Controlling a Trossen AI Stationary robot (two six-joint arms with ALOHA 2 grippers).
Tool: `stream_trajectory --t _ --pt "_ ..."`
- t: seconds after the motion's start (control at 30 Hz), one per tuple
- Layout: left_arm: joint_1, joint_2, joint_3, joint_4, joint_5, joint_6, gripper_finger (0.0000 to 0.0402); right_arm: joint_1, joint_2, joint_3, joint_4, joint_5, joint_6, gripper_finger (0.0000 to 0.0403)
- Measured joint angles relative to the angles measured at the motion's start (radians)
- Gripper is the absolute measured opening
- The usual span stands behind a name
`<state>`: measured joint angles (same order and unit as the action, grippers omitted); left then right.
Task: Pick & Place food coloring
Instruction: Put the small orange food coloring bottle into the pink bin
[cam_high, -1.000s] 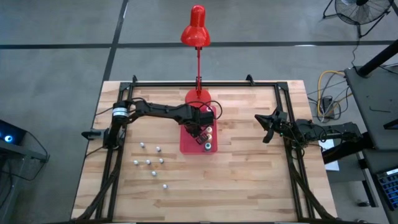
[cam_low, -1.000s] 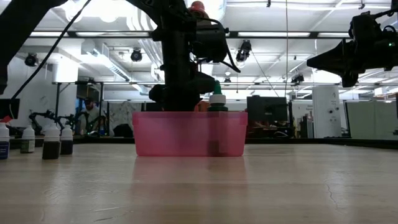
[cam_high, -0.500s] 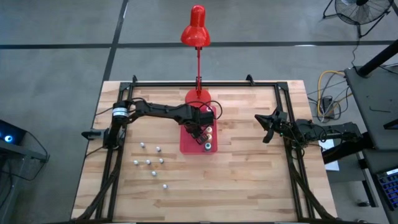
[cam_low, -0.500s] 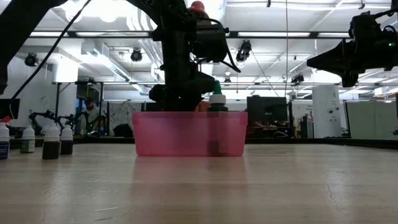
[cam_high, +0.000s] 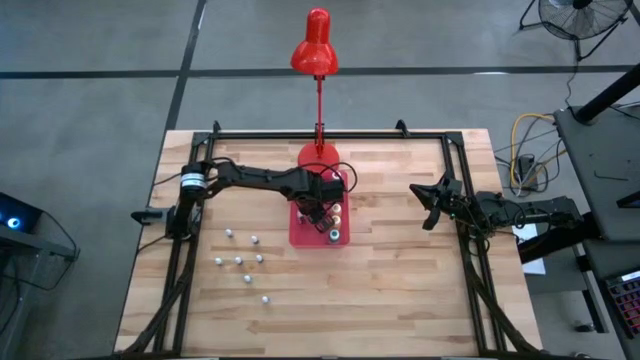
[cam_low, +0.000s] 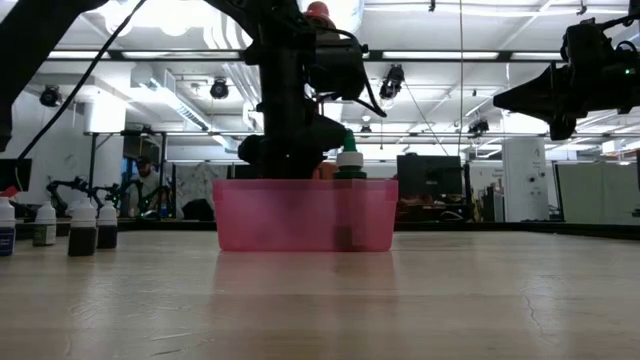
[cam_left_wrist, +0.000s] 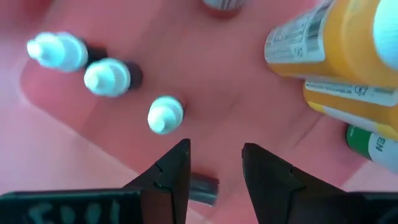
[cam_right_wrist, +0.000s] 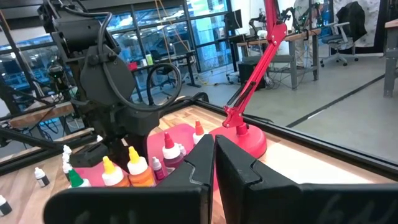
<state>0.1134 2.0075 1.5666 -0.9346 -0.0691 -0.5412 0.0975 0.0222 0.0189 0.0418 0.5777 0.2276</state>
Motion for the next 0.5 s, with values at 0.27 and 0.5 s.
stream_trajectory --t 0.27,0.5 --pt "0.000 -0.022 0.017 -0.088 -0.004 -0.178 0.0117 0.000 0.000 0.000 0.000 0.000 0.000 0.0009" --pt "-0.005 -0.034 0.017 -0.140 -0.007 -0.410 0.0117 0.001 -0.001 0.000 0.000 0.000 0.000 0.0009"
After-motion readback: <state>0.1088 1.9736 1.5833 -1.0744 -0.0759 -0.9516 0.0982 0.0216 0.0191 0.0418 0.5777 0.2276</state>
